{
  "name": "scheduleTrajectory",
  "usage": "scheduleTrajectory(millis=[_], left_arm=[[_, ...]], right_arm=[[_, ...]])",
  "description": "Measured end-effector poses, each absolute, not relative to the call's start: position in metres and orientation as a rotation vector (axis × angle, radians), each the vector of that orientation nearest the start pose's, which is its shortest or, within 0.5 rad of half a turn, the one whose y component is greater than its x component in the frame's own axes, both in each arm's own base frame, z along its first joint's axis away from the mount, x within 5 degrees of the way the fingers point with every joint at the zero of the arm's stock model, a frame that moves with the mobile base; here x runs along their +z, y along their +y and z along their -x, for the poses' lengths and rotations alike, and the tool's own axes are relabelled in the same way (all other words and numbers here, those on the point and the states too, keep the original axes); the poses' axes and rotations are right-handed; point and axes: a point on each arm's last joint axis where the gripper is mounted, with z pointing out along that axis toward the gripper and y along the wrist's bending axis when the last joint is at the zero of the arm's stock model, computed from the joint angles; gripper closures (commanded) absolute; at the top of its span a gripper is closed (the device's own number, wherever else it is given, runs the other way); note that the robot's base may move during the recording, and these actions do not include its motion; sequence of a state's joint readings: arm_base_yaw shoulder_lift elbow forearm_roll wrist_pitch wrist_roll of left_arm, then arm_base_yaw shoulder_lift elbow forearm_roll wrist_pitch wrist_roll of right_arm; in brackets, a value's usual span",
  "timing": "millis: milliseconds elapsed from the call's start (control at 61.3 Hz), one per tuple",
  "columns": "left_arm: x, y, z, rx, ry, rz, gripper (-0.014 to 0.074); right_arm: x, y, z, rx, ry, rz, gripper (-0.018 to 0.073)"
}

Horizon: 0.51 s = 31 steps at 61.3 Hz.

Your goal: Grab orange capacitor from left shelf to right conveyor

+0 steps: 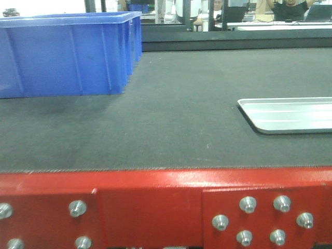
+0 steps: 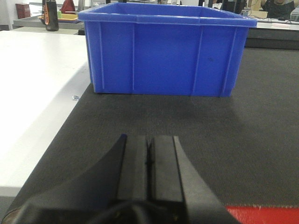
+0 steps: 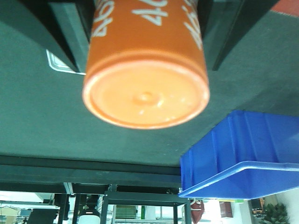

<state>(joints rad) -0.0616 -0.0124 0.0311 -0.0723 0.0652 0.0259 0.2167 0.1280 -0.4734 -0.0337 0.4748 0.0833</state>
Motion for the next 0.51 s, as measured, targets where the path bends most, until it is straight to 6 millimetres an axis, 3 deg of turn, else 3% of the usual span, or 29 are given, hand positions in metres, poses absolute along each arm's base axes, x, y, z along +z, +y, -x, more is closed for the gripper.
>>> scheduleTrajectory(millis=[505], left_arm=[[0.1974,-0.0039,-0.0567,-0.089,1.568,-0.016,0.0723]], right_arm=[[0.3185,0.0060,-0.0337,0.196,1.612,0.120,0.0494]])
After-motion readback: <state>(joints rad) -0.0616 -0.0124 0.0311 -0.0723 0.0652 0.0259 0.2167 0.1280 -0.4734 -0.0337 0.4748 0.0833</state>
